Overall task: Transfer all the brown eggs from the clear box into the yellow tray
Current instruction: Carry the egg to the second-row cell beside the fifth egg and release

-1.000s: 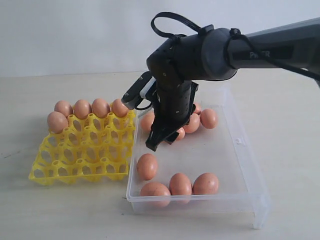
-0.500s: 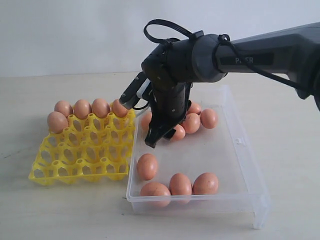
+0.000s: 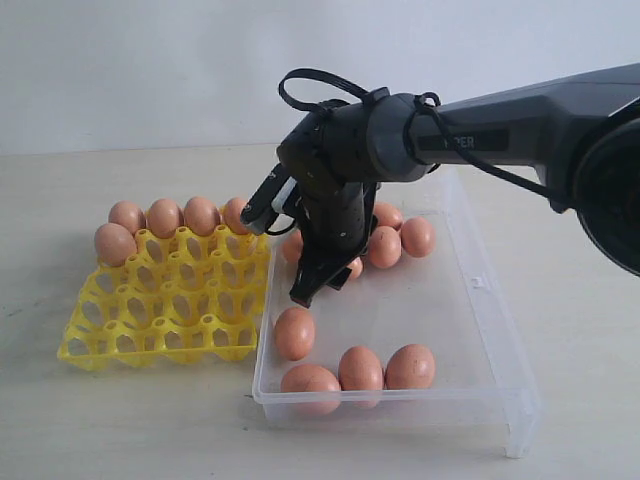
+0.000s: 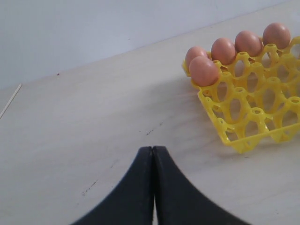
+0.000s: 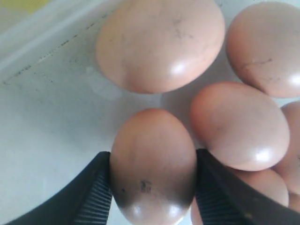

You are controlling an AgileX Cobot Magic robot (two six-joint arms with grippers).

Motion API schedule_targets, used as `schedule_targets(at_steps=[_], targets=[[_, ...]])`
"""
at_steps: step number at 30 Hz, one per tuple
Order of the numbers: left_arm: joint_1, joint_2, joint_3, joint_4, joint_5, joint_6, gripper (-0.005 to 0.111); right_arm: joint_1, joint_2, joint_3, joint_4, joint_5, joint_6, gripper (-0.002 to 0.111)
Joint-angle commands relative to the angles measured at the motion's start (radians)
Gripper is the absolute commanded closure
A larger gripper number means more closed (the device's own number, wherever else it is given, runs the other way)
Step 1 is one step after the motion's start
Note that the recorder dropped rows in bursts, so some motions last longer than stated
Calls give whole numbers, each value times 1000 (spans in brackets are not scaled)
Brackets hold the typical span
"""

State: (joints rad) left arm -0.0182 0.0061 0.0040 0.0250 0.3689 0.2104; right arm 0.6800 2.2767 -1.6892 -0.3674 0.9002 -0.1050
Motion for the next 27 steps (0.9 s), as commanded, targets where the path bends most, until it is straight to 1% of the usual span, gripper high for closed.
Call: schedule_targets(at_steps=[1,4,6,8,10,11,13,15,17,18,19,20,22,27], targets=[[-2,-6,-4,0,-8,-4,107,-5,-31,-13,-6,19,-6,108],[-2,-6,-4,0,-8,-4,107,-5,-93,0,-1,12,-3,108],[-2,-6,-4,0,-8,-4,107,-5,-162,35,33,-94,5,108],[-2,-6,-4,0,-8,-4,107,6,-221,95,162,-332,-12,108],[-2,-6,-4,0,-8,-4,107,28,-246,166,328,-641,-99,108],[-2,-6,-4,0,-8,-4,107,36,-248,190,393,-746,-149,108],[-2,-6,-4,0,-8,-4,107,59,-222,226,487,-952,-155,108],[-2,-6,-4,0,-8,-4,107,71,-184,226,474,-1048,-114,108],[-2,-6,-4,0,-8,-4,107,85,-142,226,391,-1146,-23,108],[-2,-6,-4,0,-8,-4,107,94,-107,226,260,-1230,120,108],[-2,-6,-4,0,-8,-4,107,94,-92,226,203,-1274,216,108],[-2,-6,-4,0,-8,-4,107,94,-55,226,99,-1361,386,108],[-2,-6,-4,0,-8,-4,107,94,1,203,76,-1423,449,108],[-2,-6,-4,0,-8,-4,107,94,110,113,46,-1421,521,108]])
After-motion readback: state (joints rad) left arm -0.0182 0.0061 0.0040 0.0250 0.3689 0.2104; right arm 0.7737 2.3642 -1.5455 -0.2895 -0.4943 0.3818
